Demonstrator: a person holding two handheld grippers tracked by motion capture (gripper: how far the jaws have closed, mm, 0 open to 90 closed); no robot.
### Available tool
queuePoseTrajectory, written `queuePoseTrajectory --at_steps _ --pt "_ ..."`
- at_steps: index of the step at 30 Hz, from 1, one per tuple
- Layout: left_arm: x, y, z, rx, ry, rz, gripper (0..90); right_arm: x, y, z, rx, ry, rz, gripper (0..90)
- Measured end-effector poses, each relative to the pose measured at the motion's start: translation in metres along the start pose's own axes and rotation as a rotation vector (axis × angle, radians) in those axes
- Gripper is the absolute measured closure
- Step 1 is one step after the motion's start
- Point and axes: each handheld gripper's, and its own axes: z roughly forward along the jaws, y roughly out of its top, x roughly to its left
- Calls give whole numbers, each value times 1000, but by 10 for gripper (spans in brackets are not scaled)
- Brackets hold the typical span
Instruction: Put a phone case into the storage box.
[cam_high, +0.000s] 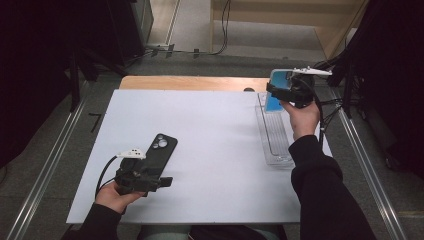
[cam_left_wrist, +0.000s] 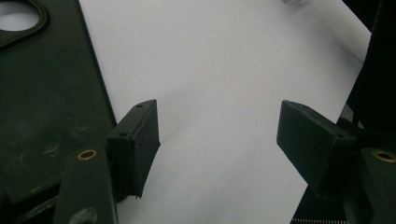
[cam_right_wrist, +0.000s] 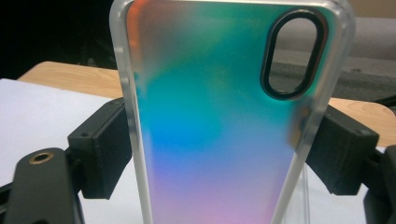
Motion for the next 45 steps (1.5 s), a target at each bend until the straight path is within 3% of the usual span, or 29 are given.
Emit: queuePoseTrajectory --at_steps 3,6,13,16,23,30,38,40,45 --pt "-1 0 0 -4 -4 1 301 -3 2 8 -2 -31 -11 151" --pt "-1 0 0 -9 -19 -2 301 -9 4 19 34 -37 15 151" --pt "-1 0 0 -8 -14 3 301 -20 1 42 36 -55 53 150" --pt "0 0 0 -8 -24 -1 301 -22 -6 58 61 -74 40 150" --pt "-1 0 1 -8 -22 -1 301 -24 -14 75 84 -101 49 148" --pt "-2 0 1 -6 -23 2 301 -22 -19 87 94 -146 51 144" --pt "-2 0 1 -4 -26 6 301 -22 -19 93 73 -136 52 142" --pt "-2 0 1 -4 -26 6 302 -22 -19 94 81 -142 34 142" --pt "-4 0 1 -5 -24 8 301 -23 -20 96 93 -146 47 124"
